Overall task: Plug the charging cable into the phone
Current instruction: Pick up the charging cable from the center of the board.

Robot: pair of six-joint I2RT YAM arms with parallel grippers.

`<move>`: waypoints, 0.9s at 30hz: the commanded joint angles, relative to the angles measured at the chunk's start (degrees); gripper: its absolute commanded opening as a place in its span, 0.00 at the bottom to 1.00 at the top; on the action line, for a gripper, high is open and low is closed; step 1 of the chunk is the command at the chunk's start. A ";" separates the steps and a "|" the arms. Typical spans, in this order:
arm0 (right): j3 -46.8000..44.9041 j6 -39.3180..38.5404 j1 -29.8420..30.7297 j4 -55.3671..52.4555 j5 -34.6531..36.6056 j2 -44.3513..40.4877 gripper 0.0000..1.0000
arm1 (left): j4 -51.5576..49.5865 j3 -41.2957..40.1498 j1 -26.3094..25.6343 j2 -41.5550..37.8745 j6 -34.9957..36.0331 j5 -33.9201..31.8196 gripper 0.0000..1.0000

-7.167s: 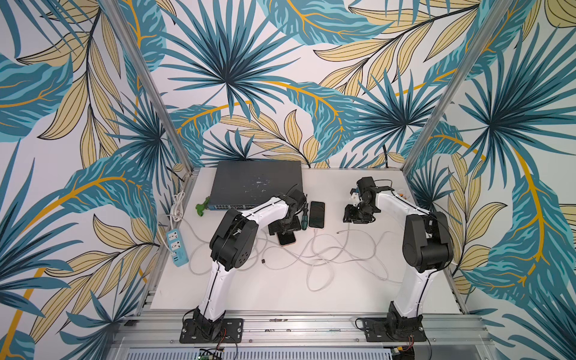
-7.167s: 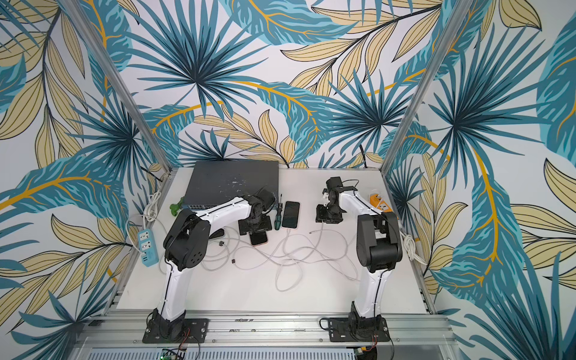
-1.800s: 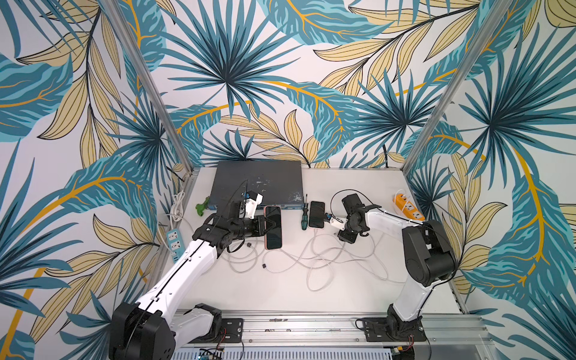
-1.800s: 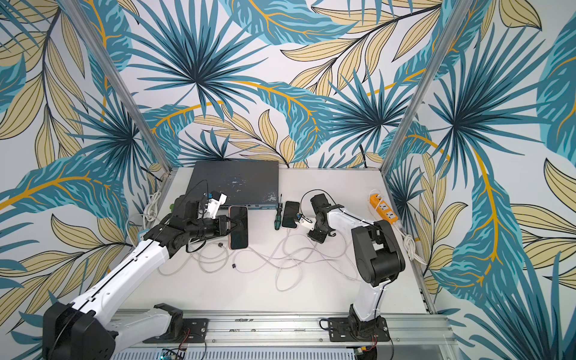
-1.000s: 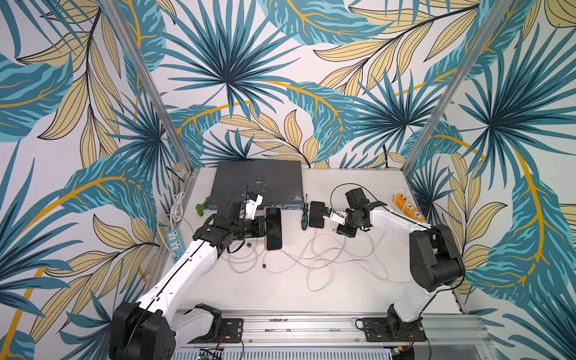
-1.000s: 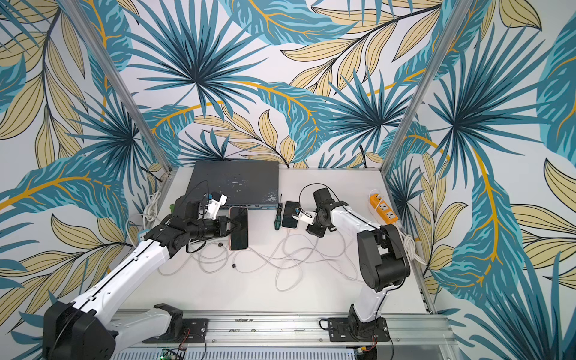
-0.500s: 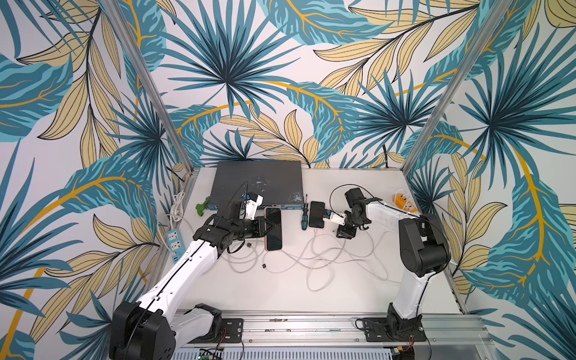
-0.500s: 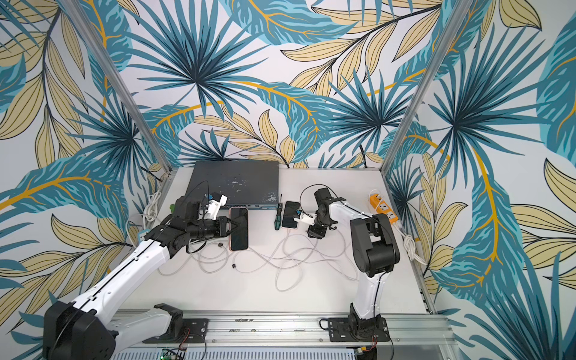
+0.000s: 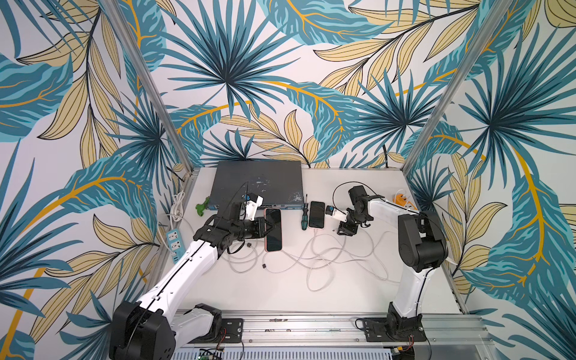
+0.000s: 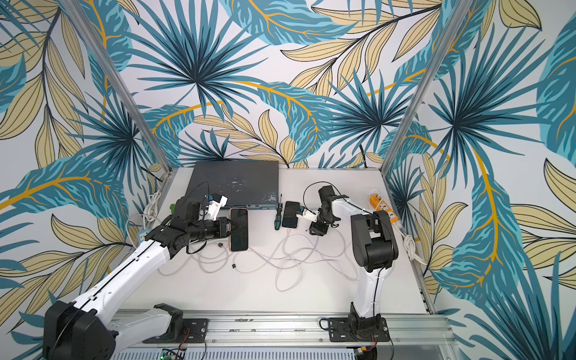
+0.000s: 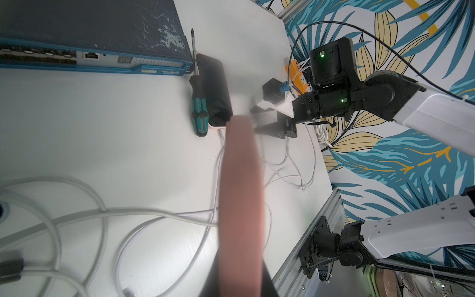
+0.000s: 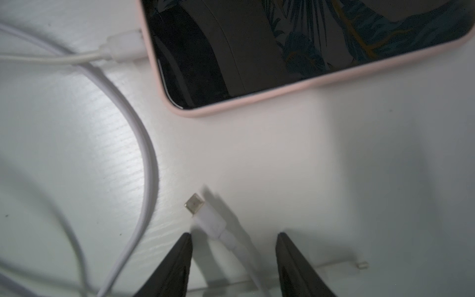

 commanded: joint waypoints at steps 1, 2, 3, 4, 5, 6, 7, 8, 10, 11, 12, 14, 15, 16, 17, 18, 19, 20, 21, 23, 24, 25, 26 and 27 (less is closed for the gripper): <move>0.95 -0.50 0.14 -1.82 -1.80 2.16 0.53 | 2.48 -0.51 0.38 -0.47 0.26 1.45 0.00; 1.09 -0.39 0.12 -1.83 -2.04 2.29 0.53 | 2.52 -0.53 0.38 -0.47 0.26 1.45 0.00; 1.20 -0.25 0.14 -1.79 -2.26 2.47 0.52 | 2.51 -0.53 0.38 -0.47 0.26 1.44 0.00; 1.26 -0.22 0.14 -1.75 -2.32 2.65 0.51 | 2.48 -0.46 0.38 -0.47 0.26 1.44 0.00; 1.30 -0.22 0.14 -1.83 -2.33 2.86 0.50 | 2.48 -0.45 0.38 -0.47 0.26 1.37 0.00; 1.31 -0.33 0.19 -1.95 -2.33 3.04 0.50 | 2.52 -0.45 0.38 -0.47 0.26 1.47 0.00; 1.26 -0.36 0.22 -2.07 -2.30 3.09 0.49 | 2.52 -0.51 0.38 -0.47 0.26 1.45 0.00; 1.30 -0.40 0.20 -2.02 -2.56 3.00 0.47 | 2.58 -0.53 0.38 -0.47 0.26 1.50 0.00; 1.38 -0.34 0.23 -2.08 -2.92 3.12 0.44 | 2.57 -0.54 0.38 -0.47 0.26 1.45 0.00; 1.78 -0.27 0.23 -2.41 -3.02 3.33 0.43 | 2.57 -0.54 0.38 -0.47 0.26 1.47 0.00; 2.04 -0.35 0.23 -2.69 -3.21 3.46 0.41 | 2.50 -0.55 0.38 -0.47 0.26 1.53 0.00; 2.78 -0.26 0.23 -3.42 -3.73 3.94 0.39 | 2.49 -0.62 0.38 -0.54 0.26 1.48 0.00; 3.05 -0.17 0.23 -3.52 -4.19 4.06 0.37 | 2.56 -0.62 0.38 -0.56 0.26 1.45 0.00; 3.14 -0.07 0.23 -3.41 -4.65 4.17 0.36 | 2.52 -0.62 0.38 -0.56 0.26 1.50 0.00; 3.00 0.01 0.31 -2.87 -4.63 4.17 0.35 | 2.56 -0.70 0.38 -0.56 0.26 1.48 0.00; 2.98 0.27 0.32 -2.74 -4.68 4.21 0.34 | 2.61 -0.71 0.38 -0.56 0.26 1.41 0.00; 3.02 0.27 0.32 -2.83 -4.74 4.28 0.33 | 2.66 -0.75 0.38 -0.56 0.26 1.42 0.00; 3.06 0.18 0.32 -2.92 -4.79 4.35 0.33 | 2.63 -0.79 0.38 -0.56 0.26 1.47 0.00; 3.14 0.24 0.27 -3.13 -4.81 4.51 0.31 | 2.61 -0.73 0.38 -0.56 0.27 1.41 0.00; 3.15 0.29 0.32 -3.30 -4.71 4.51 0.27 | 2.59 -0.67 0.40 -0.56 0.26 1.46 0.00; 3.15 0.27 0.32 -3.37 -4.70 4.57 0.25 | 2.58 -0.63 0.40 -0.56 0.26 1.45 0.00; 3.30 0.36 0.32 -3.61 -4.64 4.66 0.21 | 2.57 -0.62 0.38 -0.56 0.26 1.49 0.00; 3.51 0.53 0.32 -3.86 -4.51 4.71 0.18 | 2.57 -0.58 0.38 -0.48 0.30 1.49 0.00; 3.73 0.61 0.32 -4.12 -4.37 4.77 0.14 | 2.57 -0.54 0.38 -0.47 0.29 1.46 0.00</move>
